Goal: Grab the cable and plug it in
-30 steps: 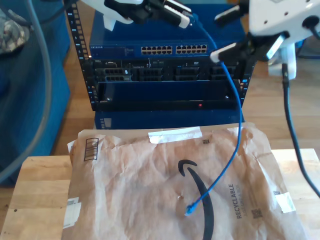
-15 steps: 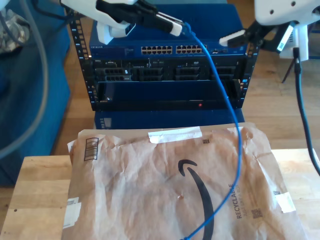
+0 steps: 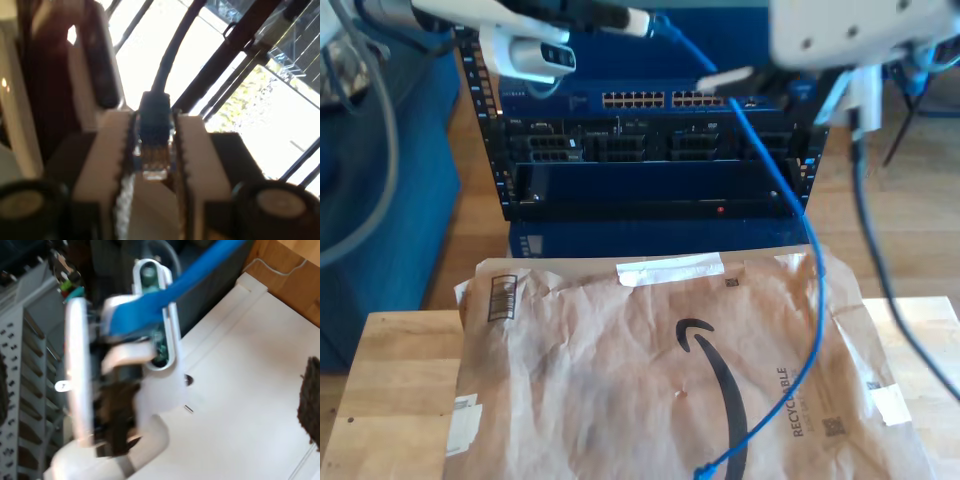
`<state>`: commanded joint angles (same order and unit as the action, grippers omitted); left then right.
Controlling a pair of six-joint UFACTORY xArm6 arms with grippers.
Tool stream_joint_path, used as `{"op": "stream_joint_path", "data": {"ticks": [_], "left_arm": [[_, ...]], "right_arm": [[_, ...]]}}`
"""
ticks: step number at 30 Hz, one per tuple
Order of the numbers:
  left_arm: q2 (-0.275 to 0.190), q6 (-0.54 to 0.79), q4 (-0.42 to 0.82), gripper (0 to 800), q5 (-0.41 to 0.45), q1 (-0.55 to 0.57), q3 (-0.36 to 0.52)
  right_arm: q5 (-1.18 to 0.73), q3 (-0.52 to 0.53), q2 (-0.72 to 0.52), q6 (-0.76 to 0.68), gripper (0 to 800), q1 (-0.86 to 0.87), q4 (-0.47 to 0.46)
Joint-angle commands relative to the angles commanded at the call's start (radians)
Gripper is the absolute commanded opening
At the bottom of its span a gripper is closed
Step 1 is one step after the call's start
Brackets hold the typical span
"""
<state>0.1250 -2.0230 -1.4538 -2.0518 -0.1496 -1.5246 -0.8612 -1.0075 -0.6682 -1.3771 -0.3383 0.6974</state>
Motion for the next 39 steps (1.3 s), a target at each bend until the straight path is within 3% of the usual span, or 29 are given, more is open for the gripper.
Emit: {"op": "stream_joint_path", "data": {"ticks": [11,17,20,32,39], "left_arm": [[0.008,-0.035,-0.043,26,-0.091,0.000,0.000],[0.031,-0.049,-0.149,30,-0.144,-0.011,0.008],[0.040,-0.049,-0.152,30,-0.147,-0.012,0.009],[0.054,-0.052,-0.189,34,-0.178,-0.015,0.009],[0.054,-0.051,-0.190,34,-0.178,-0.015,0.009]], "right_arm": [[0.141,0.038,-0.041,0.025,796,-0.021,0.005],[0.181,0.058,-0.077,0.043,796,-0.046,0.176],[0.198,0.058,-0.077,0.109,793,-0.046,0.183],[0.256,0.072,-0.063,0.133,794,-0.084,0.180],[0.256,0.072,-0.038,0.146,750,-0.106,0.180]]}}
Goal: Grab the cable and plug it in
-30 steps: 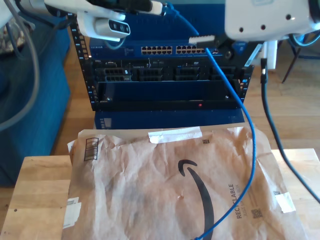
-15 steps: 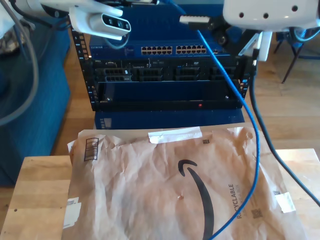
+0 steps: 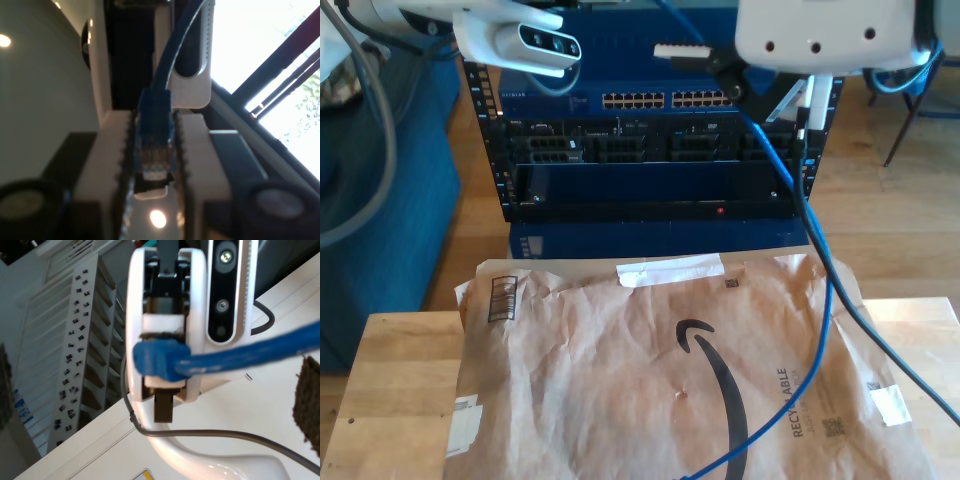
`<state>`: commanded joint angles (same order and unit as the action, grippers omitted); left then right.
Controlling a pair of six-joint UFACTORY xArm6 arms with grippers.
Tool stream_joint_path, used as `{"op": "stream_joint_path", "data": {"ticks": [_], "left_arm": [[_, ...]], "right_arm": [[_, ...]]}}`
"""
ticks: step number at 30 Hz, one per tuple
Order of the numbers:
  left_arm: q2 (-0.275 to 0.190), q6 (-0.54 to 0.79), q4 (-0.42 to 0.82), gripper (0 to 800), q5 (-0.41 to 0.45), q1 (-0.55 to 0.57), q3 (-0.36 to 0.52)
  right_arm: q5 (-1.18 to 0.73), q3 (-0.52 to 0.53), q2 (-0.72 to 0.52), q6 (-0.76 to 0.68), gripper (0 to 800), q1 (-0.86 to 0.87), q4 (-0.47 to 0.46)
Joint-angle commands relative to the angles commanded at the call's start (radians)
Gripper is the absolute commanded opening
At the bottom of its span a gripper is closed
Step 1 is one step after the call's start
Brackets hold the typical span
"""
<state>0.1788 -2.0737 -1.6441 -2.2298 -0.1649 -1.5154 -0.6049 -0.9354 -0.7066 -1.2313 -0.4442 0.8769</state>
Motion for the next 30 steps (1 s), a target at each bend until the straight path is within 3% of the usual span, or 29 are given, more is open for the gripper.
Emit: {"op": "stream_joint_path", "data": {"ticks": [14,30], "left_arm": [[0.000,0.000,0.000,36,0.002,0.000,-0.002],[0.000,0.000,0.000,36,0.003,0.000,-0.003]], "right_arm": [[0.035,0.000,0.006,0.000,454,-0.012,0.023],[0.035,0.000,0.017,-0.002,318,-0.037,0.037]]}}
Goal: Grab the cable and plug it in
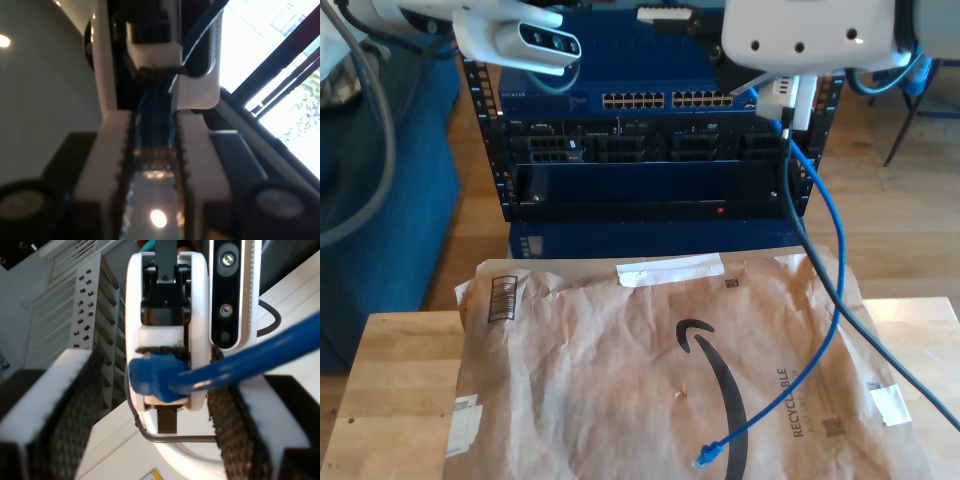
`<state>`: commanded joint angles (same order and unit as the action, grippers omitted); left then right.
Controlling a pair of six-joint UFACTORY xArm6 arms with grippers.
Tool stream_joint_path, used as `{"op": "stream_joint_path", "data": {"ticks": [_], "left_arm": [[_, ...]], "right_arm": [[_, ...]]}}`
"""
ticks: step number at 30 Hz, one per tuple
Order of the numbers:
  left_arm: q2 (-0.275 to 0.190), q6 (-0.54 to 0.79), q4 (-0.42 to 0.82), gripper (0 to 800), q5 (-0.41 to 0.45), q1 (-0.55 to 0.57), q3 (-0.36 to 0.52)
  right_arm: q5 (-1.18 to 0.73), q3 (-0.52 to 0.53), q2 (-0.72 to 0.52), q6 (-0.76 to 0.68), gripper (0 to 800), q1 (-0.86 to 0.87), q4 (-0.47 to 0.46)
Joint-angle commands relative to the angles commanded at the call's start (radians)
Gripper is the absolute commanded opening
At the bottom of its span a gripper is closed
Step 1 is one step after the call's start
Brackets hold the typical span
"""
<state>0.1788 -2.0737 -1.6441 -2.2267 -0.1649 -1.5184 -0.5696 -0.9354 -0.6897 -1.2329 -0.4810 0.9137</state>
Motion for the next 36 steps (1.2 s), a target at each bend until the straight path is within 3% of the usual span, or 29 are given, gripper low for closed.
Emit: {"op": "stream_joint_path", "data": {"ticks": [13,21,22,25,26,29,31,33,34,36], "left_arm": [[0.000,-0.041,-0.002,34,-0.006,-0.006,0.002],[0.000,-0.041,-0.002,34,-0.006,-0.006,0.002],[0.000,-0.040,-0.003,60,-0.006,-0.006,0.002],[0.002,-0.032,-0.066,300,-0.017,-0.006,0.012],[0.002,-0.034,-0.098,328,-0.029,-0.006,0.018],[0.002,-0.029,-0.107,420,-0.028,-0.005,0.020],[0.002,-0.026,-0.109,528,-0.023,-0.006,0.020],[0.000,-0.014,-0.107,743,-0.009,-0.006,0.017],[-0.002,0.000,-0.106,791,0.008,-0.008,0.015],[-0.003,0.028,-0.106,794,0.060,-0.037,0.014]], "right_arm": [[0.000,0.002,0.005,0.002,301,-0.003,0.000],[0.002,0.003,0.006,0.002,230,-0.002,0.000],[0.005,0.003,0.006,0.000,199,-0.003,0.002],[0.015,0.003,0.008,-0.006,51,-0.003,0.014],[0.021,0.003,0.008,-0.006,27,-0.002,0.035],[0.025,0.003,0.011,-0.005,2,-0.002,0.058],[0.026,0.003,0.015,-0.005,2,-0.002,0.060],[0.028,0.005,0.026,-0.005,2,0.000,0.060],[0.029,0.008,0.031,-0.005,2,0.000,0.060],[0.080,0.034,0.038,-0.002,2,0.002,0.055]]}}
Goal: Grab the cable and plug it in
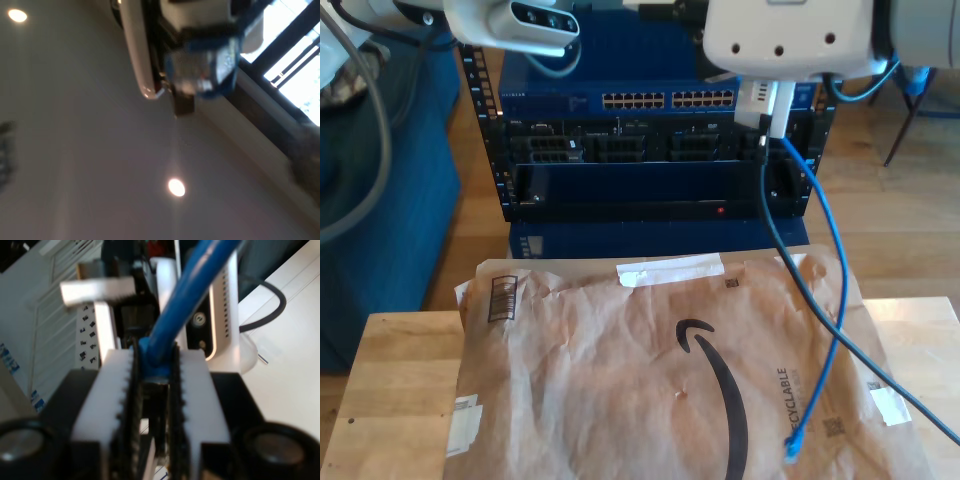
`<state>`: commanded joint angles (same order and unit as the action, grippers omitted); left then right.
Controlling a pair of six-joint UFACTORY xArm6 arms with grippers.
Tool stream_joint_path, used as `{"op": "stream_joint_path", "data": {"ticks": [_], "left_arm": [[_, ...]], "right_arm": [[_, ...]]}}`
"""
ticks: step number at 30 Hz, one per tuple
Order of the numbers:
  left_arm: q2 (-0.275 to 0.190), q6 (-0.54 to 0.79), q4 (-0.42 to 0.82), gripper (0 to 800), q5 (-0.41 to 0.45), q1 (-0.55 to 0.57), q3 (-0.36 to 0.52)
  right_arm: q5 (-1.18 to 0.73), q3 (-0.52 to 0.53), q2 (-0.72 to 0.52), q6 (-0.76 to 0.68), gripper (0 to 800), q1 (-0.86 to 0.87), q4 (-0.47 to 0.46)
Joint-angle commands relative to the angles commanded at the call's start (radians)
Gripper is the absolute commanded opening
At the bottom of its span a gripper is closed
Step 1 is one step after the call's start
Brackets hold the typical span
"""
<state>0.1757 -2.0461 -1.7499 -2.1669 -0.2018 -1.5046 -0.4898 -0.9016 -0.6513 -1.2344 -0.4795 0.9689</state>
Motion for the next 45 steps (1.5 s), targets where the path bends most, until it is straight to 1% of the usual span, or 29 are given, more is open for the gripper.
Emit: {"op": "stream_joint_path", "data": {"ticks": [2,4,7,8,10,12,14,16,18,20,22,24,25,27,30,31,33,36,38,42,43,45], "left_arm": [[-0.002,0.005,0.003,795,0.055,-0.032,-0.003],[-0.003,0.005,0.057,797,0.101,-0.072,-0.003],[-0.017,0.012,0.239,798,0.180,-0.100,-0.003],[-0.025,0.023,0.299,798,0.204,-0.106,-0.002],[-0.032,0.074,0.416,798,0.227,-0.133,0.000],[-0.044,0.143,0.523,798,0.233,-0.169,0.006],[-0.069,0.175,0.643,798,0.229,-0.192,0.023],[-0.104,0.195,0.769,798,0.226,-0.196,0.061],[-0.127,0.244,0.868,798,0.226,-0.250,0.107],[-0.132,0.368,0.911,798,0.224,-0.316,0.135],[-0.146,0.512,0.947,798,0.221,-0.390,0.169],[-0.158,0.569,1.023,798,0.221,-0.468,0.207],[-0.166,0.585,1.066,798,0.219,-0.497,0.215],[-0.183,0.658,1.146,798,0.198,-0.537,0.239],[-0.192,0.769,1.246,798,0.184,-0.600,0.287],[-0.207,0.804,1.287,798,0.184,-0.623,0.310],[-0.267,0.868,1.369,799,0.184,-0.644,0.379],[-0.376,0.982,1.476,799,0.184,-0.649,0.494],[-0.442,1.048,1.548,799,0.189,-0.681,0.577],[-0.565,1.203,1.576,800,0.187,-0.766,0.698],[-0.592,1.243,1.597,800,0.189,-0.790,0.729],[-0.626,1.312,1.691,800,0.198,-0.835,0.798]], "right_arm": [[0.075,0.028,0.002,0.002,1,0.000,-0.002],[0.091,0.049,0.002,0.002,2,0.002,-0.003],[0.107,0.081,0.005,0.002,1,0.014,-0.021],[0.127,0.094,0.005,0.003,1,0.025,-0.049],[0.181,0.121,0.005,0.002,1,0.034,-0.120],[0.245,0.161,0.005,0.000,0,0.035,-0.163],[0.282,0.193,0.005,0.000,0,0.037,-0.186],[0.324,0.233,0.003,0.000,0,0.041,-0.213],[0.397,0.281,-0.006,0.000,0,0.046,-0.255],[0.457,0.324,-0.028,0.000,1,0.044,-0.287],[0.520,0.367,-0.034,0.000,1,0.046,-0.292],[0.589,0.413,-0.032,0.000,1,0.044,-0.310],[0.623,0.436,-0.032,0.000,1,0.044,-0.321],[0.694,0.471,-0.028,0.002,1,0.044,-0.339],[0.776,0.491,-0.005,0.002,1,0.044,-0.370],[0.792,0.491,0.009,0.002,1,0.046,-0.377],[0.821,0.491,0.025,0.002,1,0.046,-0.388],[0.844,0.491,0.044,0.002,1,0.046,-0.402],[0.844,0.491,0.049,0.002,1,0.046,-0.402],[0.844,0.514,0.049,0.002,1,0.048,-0.400],[0.844,0.517,0.049,0.002,1,0.048,-0.400],[0.844,0.528,0.049,0.002,1,0.048,-0.399]]}}
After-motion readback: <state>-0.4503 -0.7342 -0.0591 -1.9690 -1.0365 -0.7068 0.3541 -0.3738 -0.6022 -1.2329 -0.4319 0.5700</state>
